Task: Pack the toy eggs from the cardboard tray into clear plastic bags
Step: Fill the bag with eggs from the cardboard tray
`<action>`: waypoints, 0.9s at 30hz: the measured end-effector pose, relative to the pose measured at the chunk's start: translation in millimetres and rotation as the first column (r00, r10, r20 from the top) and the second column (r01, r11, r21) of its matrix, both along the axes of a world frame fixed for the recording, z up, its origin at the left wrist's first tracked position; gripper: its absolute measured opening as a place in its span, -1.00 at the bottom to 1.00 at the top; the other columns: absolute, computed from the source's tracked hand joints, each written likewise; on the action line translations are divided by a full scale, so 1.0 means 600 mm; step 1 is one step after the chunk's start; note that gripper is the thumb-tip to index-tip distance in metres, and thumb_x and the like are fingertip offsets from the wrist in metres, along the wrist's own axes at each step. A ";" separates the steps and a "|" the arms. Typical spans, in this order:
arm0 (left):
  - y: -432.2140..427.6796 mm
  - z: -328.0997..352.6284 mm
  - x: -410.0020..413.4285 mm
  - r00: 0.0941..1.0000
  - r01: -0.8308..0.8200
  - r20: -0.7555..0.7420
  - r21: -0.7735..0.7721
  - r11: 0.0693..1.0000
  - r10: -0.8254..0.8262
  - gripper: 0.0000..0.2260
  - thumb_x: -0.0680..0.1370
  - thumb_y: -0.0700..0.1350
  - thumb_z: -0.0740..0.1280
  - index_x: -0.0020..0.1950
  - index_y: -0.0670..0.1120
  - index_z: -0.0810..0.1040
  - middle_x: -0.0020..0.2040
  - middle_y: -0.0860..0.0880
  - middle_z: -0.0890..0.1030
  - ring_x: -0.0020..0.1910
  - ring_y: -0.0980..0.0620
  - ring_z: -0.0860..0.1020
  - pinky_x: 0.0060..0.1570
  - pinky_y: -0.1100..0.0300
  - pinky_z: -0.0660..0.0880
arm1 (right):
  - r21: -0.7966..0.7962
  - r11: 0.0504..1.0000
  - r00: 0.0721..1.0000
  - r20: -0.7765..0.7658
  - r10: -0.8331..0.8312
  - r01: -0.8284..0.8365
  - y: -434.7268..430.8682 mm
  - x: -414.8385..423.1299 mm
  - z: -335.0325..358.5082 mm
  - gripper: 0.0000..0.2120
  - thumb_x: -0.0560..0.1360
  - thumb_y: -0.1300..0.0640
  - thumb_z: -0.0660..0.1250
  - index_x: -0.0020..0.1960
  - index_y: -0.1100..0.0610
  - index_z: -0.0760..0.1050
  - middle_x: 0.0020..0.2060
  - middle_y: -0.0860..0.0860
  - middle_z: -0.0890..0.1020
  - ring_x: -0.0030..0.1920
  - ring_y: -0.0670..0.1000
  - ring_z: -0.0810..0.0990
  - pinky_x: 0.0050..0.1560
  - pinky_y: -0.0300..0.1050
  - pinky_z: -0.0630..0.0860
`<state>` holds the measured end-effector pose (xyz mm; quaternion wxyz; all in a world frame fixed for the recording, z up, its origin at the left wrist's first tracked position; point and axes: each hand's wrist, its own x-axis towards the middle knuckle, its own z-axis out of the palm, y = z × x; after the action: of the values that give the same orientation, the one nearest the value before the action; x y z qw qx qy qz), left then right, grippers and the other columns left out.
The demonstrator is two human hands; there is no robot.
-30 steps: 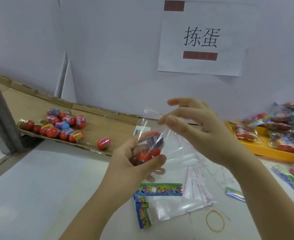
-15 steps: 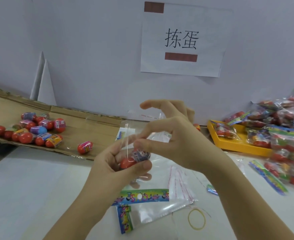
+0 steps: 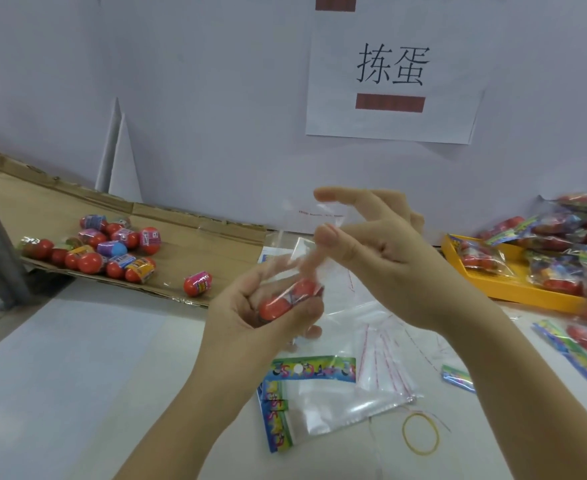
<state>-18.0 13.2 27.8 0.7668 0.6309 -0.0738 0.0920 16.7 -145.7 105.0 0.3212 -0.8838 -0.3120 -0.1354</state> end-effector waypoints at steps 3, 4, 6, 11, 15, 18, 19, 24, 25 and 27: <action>0.004 0.002 0.000 1.000 -0.005 0.007 -0.023 1.000 0.006 -0.43 0.16 -0.01 0.54 0.16 -0.01 0.59 -0.15 -0.05 0.73 -0.33 -0.07 0.69 -0.40 0.31 0.55 | 0.053 0.999 1.000 -0.030 -0.009 0.011 -0.002 -0.001 -0.001 -0.59 0.35 -0.48 0.08 -0.14 -0.33 0.61 0.28 -0.45 0.24 0.40 -0.23 0.01 0.42 0.11 0.10; 0.005 0.004 -0.001 1.000 0.007 0.011 -0.023 1.000 -0.007 -0.43 0.16 -0.01 0.54 0.16 -0.01 0.59 -0.15 -0.05 0.73 -0.32 -0.07 0.70 -0.38 0.30 0.56 | 0.019 1.000 0.999 -0.041 -0.001 0.002 -0.002 -0.001 -0.001 -0.57 0.33 -0.49 0.05 -0.13 -0.33 0.60 0.31 -0.43 0.22 0.42 -0.22 -0.01 0.41 0.13 0.10; 0.003 0.005 -0.002 0.999 0.035 0.017 -0.010 0.999 -0.035 -0.42 0.16 -0.02 0.55 0.17 0.00 0.58 -0.14 -0.05 0.73 -0.29 -0.06 0.70 -0.34 0.27 0.59 | -0.072 0.997 1.000 -0.025 -0.003 0.001 -0.003 -0.002 -0.002 -0.52 0.31 -0.52 -0.01 -0.18 -0.33 0.59 0.33 -0.40 0.20 0.41 -0.22 -0.06 0.38 0.02 0.01; 0.001 0.003 -0.007 0.999 0.031 0.016 0.070 0.997 -0.032 -0.44 0.22 -0.04 0.62 0.19 0.00 0.58 -0.12 -0.06 0.73 -0.27 -0.13 0.70 -0.30 0.03 0.65 | -0.233 0.973 0.998 0.056 0.023 -0.009 -0.005 -0.002 0.000 -0.59 0.35 -0.55 -0.16 -0.37 -0.52 0.41 0.28 -0.36 0.22 0.31 -0.33 -0.07 0.22 -0.23 -0.17; -0.002 0.003 -0.008 1.000 -0.002 0.015 0.091 0.996 0.000 -0.47 0.20 0.05 0.55 0.15 0.05 0.57 -0.14 0.00 0.73 -0.29 -0.08 0.70 -0.41 0.20 0.59 | -0.254 0.967 0.999 -0.002 0.033 -0.033 -0.007 0.001 0.002 -0.62 0.39 -0.50 -0.15 -0.36 -0.55 0.41 0.26 -0.37 0.23 0.24 -0.38 -0.06 0.23 -0.16 -0.16; -0.007 0.004 -0.010 0.999 -0.008 0.045 0.100 0.995 0.004 -0.53 0.24 0.06 0.52 0.13 0.09 0.58 -0.11 0.04 0.73 -0.28 -0.04 0.71 -0.41 0.29 0.54 | -0.255 0.967 1.000 -0.020 -0.011 0.006 -0.006 0.003 0.002 -0.65 0.37 -0.49 -0.10 -0.37 -0.54 0.42 0.22 -0.36 0.25 0.20 -0.37 -0.02 0.25 -0.11 -0.09; -0.008 0.005 -0.010 0.998 -0.019 0.054 0.089 0.996 0.014 -0.56 0.26 0.05 0.51 0.13 0.09 0.58 -0.11 0.05 0.73 -0.27 -0.03 0.71 -0.41 0.31 0.54 | -0.220 0.975 1.000 -0.012 -0.024 0.021 -0.006 0.004 0.000 -0.65 0.37 -0.49 -0.06 -0.34 -0.50 0.46 0.22 -0.34 0.27 0.22 -0.35 0.02 0.27 -0.09 -0.04; -0.002 0.009 -0.005 0.995 -0.089 0.036 -0.035 0.995 0.090 -0.53 0.21 0.11 0.47 0.11 0.09 0.59 -0.12 0.03 0.73 -0.26 -0.04 0.71 -0.43 0.27 0.56 | 0.317 0.947 0.968 -0.251 0.031 0.052 -0.008 0.018 -0.009 -0.31 0.13 -0.37 0.46 0.19 -0.37 0.29 0.21 -0.26 0.39 0.14 -0.25 0.49 -0.01 -0.21 0.57; 0.000 0.009 -0.005 0.995 -0.088 0.039 -0.044 0.995 0.090 -0.52 0.22 0.11 0.47 0.13 0.08 0.58 -0.12 0.02 0.73 -0.25 -0.05 0.71 -0.41 0.26 0.58 | 0.306 0.950 0.921 -0.384 0.071 0.054 -0.009 0.022 -0.015 -0.21 0.10 -0.31 0.52 0.25 -0.30 0.30 0.20 -0.21 0.44 0.08 -0.20 0.56 -0.05 -0.17 0.60; 0.001 0.010 -0.005 0.995 -0.081 0.054 -0.060 0.995 0.084 -0.54 0.27 0.08 0.47 0.15 0.07 0.59 -0.08 0.01 0.73 -0.19 -0.03 0.71 -0.32 0.19 0.63 | 0.251 0.967 0.806 -0.565 0.176 -0.036 -0.003 0.027 -0.031 -0.34 0.15 -0.23 0.54 0.20 -0.09 0.50 0.11 -0.07 0.62 -0.02 -0.11 0.65 -0.04 -0.02 0.64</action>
<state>-21.2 13.6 33.9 0.7780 0.6081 -0.0664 0.1434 32.7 -147.7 86.7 0.5075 -0.8209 -0.2302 0.1250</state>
